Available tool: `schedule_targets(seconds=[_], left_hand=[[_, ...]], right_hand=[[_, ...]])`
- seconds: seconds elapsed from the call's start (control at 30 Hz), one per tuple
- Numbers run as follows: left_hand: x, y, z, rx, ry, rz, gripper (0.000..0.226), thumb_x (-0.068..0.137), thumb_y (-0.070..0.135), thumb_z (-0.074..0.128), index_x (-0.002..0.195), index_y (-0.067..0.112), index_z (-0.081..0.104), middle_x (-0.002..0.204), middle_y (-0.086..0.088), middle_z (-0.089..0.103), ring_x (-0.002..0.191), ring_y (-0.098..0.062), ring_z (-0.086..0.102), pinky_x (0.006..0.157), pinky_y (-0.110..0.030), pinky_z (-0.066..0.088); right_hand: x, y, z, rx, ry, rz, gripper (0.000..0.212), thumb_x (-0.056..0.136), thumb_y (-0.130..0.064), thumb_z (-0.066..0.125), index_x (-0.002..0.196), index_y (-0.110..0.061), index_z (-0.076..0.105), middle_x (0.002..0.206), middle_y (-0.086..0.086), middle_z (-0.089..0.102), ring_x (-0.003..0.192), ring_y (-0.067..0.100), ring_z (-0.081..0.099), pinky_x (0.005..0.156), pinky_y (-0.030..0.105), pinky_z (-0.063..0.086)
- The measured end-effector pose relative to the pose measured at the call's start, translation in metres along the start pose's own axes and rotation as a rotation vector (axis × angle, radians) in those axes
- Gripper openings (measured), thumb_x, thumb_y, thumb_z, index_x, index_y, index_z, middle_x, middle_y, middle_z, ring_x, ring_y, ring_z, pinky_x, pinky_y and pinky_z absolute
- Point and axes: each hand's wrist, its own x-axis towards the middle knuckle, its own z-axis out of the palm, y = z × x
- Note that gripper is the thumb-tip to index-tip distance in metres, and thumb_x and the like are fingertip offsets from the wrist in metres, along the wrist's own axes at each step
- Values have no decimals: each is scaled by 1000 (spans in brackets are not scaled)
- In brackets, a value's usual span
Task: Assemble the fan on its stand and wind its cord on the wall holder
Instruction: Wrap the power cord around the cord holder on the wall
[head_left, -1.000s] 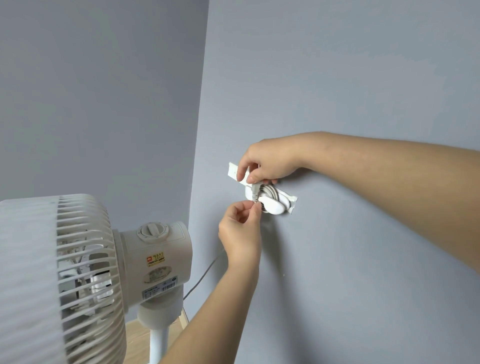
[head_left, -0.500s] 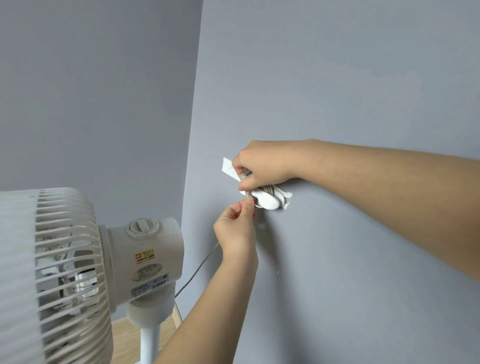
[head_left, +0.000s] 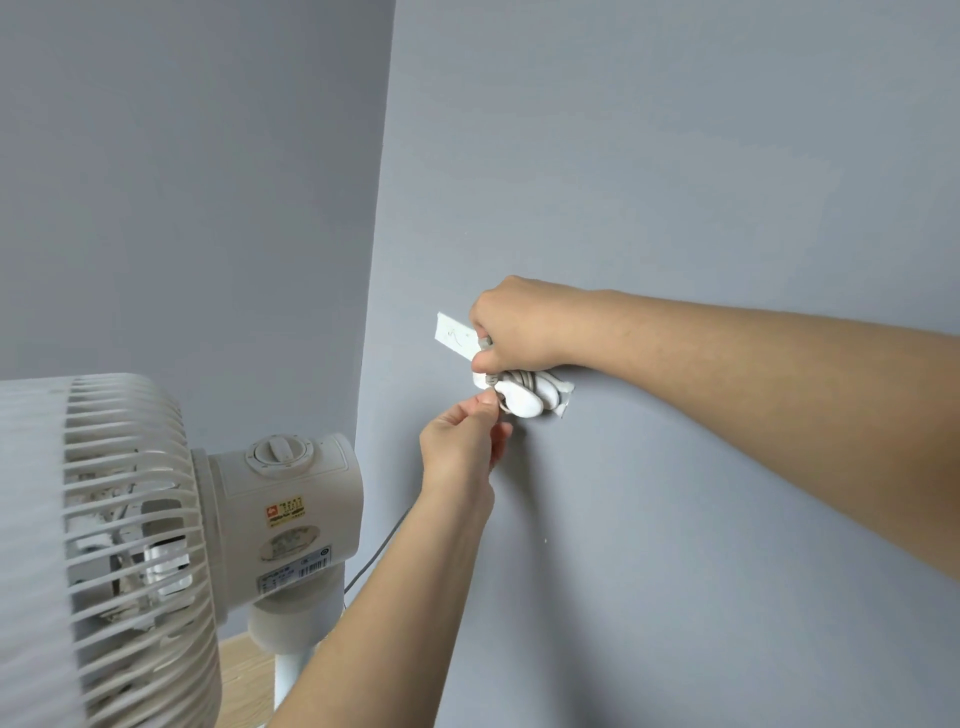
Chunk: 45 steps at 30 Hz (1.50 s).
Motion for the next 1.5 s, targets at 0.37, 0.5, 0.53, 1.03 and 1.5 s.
schedule_targets(seconds=[0.37,0.5,0.53,1.03,1.5], left_hand=[[12,14,-6,-39,-132,-255,12,93,11,57,82,12,60,44,6,60,39,-1,58,42,-16,49],[9,11,-7,-97,-129,-227,10,92,8,58,83,9,61,48,4,63,41,-4,60,45,-17,52],[9,10,-7,-103,-130,-215,10,92,8,57,83,8,61,48,3,64,41,-4,60,46,-17,53],[17,10,0,-22,-115,-209,11,92,7,59,81,8,60,43,3,61,37,-3,58,42,-17,51],[14,0,-2,-149,-121,-162,14,93,1,53,82,5,61,62,-2,63,43,-4,58,49,-18,55]], right_hand=[[0,-5,-2,18,-6,131,31,88,-28,59,66,-16,41,69,0,46,60,19,46,48,26,31],[-1,-3,4,62,35,114,24,82,-29,63,69,-17,47,71,0,52,73,25,57,56,27,39],[-1,-2,6,71,46,109,22,80,-29,65,71,-17,49,72,0,53,75,26,59,58,28,42],[-7,-9,6,56,42,219,12,83,-22,63,93,-18,59,78,-1,52,77,25,56,61,28,40],[-1,-5,-1,19,-124,174,12,87,-23,55,77,-16,53,73,0,57,68,21,54,54,26,37]])
